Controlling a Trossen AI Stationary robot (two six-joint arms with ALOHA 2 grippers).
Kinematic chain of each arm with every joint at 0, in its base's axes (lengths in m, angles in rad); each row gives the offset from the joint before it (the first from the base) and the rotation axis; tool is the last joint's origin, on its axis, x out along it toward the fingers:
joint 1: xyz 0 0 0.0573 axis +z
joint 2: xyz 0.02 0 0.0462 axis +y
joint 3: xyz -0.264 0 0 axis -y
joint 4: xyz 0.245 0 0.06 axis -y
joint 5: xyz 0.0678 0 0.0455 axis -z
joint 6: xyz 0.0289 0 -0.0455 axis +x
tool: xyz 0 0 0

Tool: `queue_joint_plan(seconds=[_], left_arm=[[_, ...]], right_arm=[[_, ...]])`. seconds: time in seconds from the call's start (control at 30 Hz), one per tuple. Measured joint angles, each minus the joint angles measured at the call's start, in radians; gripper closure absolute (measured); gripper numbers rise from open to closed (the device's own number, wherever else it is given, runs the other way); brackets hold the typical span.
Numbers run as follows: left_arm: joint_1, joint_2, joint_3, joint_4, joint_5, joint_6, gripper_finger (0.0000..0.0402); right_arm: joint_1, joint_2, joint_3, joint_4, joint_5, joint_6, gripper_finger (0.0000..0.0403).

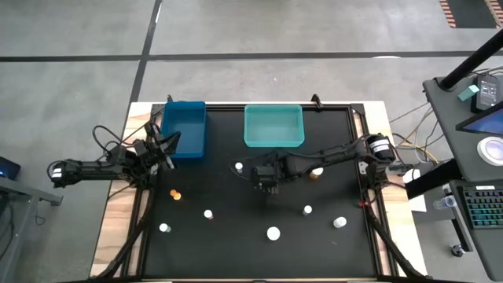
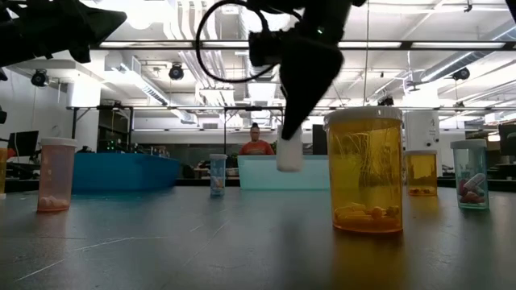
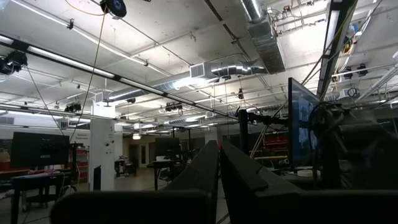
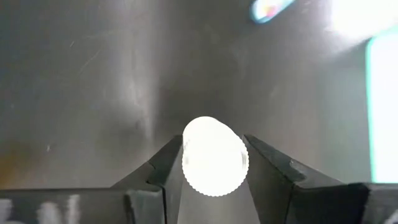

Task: Pick and place medicine bottles into bin by pill shape (circle, oval)
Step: Put the white tablet bottle into the light blue bin

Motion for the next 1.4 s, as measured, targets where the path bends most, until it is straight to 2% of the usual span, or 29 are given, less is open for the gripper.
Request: queue_joint_plan(seconds=[0.3, 0.5, 0.63, 0.77, 1.1, 1.27, 1.4], left_arm=[[0.0, 0.0, 0.0, 0.001, 0.0, 0.0, 0.0401], [0.0, 0.0, 0.0, 0.001, 0.0, 0.0, 0.0401], [0.0, 0.0, 0.0, 0.001, 0.0, 0.0, 0.0401], [0.0, 0.0, 0.0, 0.002, 0.0, 0.0, 0.0401], [0.0, 0.0, 0.0, 0.001, 0.0, 0.001, 0.0401], [0.0, 0.0, 0.0, 0.001, 0.0, 0.001, 0.0401], [0.0, 0.0, 0.0, 0.001, -0.001, 0.001, 0.0401]], right_arm=[[-0.206, -0.001, 0.204, -0.125, 0.001, -0.115, 0.0261], [-0.395, -0.002, 0.33, -0.172, -0.033, -0.152, 0.026], [-0.514, -0.002, 0.355, -0.144, -0.118, -0.145, 0.026], [-0.598, 0.001, 0.322, -0.041, -0.127, -0.118, 0.026], [-0.673, 0.014, 0.218, 0.119, -0.174, -0.073, 0.0259], [-0.668, 0.082, 0.224, 0.155, -0.206, -0.057, 0.0259], [-0.668, 0.153, 0.285, 0.126, -0.206, -0.077, 0.0259]])
